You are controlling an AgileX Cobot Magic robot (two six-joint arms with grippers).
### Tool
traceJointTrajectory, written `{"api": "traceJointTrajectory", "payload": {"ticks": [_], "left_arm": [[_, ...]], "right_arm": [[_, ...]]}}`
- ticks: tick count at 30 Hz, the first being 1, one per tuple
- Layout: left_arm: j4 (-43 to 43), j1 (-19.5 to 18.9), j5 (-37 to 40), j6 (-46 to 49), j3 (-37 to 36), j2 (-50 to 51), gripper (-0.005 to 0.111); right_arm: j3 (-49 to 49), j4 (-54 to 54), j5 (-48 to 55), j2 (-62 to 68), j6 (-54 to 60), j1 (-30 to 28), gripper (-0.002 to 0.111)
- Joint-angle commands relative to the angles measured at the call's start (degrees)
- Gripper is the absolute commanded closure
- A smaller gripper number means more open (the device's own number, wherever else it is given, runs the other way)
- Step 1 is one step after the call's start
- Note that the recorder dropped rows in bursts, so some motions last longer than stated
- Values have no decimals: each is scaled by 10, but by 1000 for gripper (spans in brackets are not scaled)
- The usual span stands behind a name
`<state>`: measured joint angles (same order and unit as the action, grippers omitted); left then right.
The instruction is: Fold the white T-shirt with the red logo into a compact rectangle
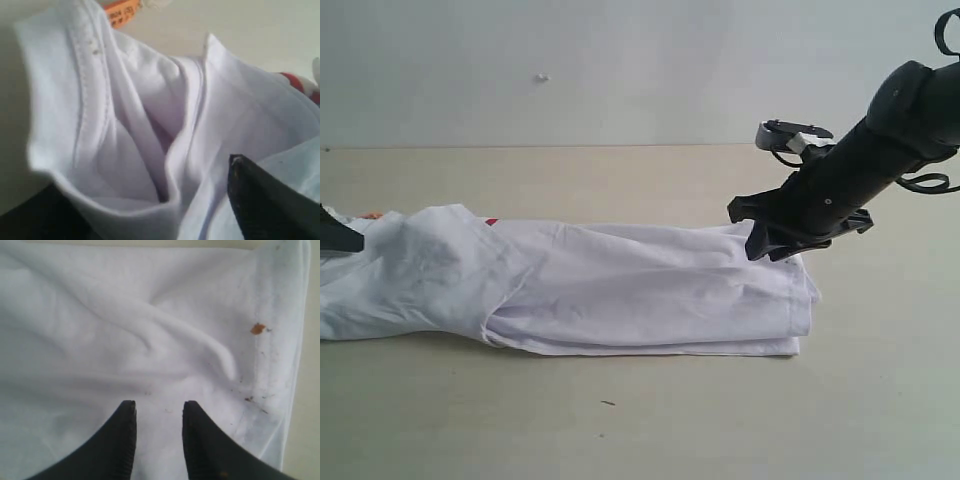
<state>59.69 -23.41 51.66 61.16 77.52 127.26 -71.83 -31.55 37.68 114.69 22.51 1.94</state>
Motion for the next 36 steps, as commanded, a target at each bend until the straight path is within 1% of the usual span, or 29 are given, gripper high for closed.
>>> {"api": "traceJointTrajectory", "payload": {"ticks": [1,4,5,6,9,13,15,17,20,21,22,23,24,25,27,31,33,34,36], "left_arm": [[-7,4,8,0,2,11,61],[-7,4,10,-9,7,7,93],[-7,4,12,-9,7,4,102],[-6,4,13,-9,7,0,106],[7,4,19,-9,7,-16,107],[3,5,5,-26,7,-83,107],[-2,17,-4,-48,7,-122,107],[-2,44,-17,-55,7,-159,107],[-3,125,-25,-101,19,-190,107],[-3,169,-25,-122,31,-196,107],[-4,187,-25,-126,36,-195,107],[-5,234,-25,-145,53,-197,107],[-6,253,-27,-153,64,-197,107],[-6,290,-35,-166,79,-197,107],[-10,351,-48,-180,110,-197,107],[-19,427,-80,-189,119,-195,107],[-34,472,-108,-193,119,-186,107],[-48,499,-129,-193,119,-174,107],[-79,537,-177,-193,119,-146,107]], "right_arm": [[-1,0,-1,-7,5,0,75],[-1,0,-1,-7,5,0,75],[-1,0,-1,-7,5,0,75],[-1,0,-1,-7,5,0,75],[-1,0,1,-7,4,0,75],[-18,-4,10,-23,8,0,75],[-42,-4,32,-55,8,0,78],[-55,-12,50,-93,8,0,86],[-59,-26,77,-143,8,0,106],[-59,-35,92,-163,9,0,108],[-59,-40,99,-172,9,0,108],[-59,-51,114,-189,15,0,108],[-59,-51,121,-199,15,0,108],[-59,-51,130,-215,15,0,108],[-59,-51,141,-242,16,0,108],[-59,-51,148,-275,17,0,108],[-59,-51,153,-294,16,0,108],[-59,-51,159,-306,14,0,108],[-59,-51,175,-325,14,0,108]]}}
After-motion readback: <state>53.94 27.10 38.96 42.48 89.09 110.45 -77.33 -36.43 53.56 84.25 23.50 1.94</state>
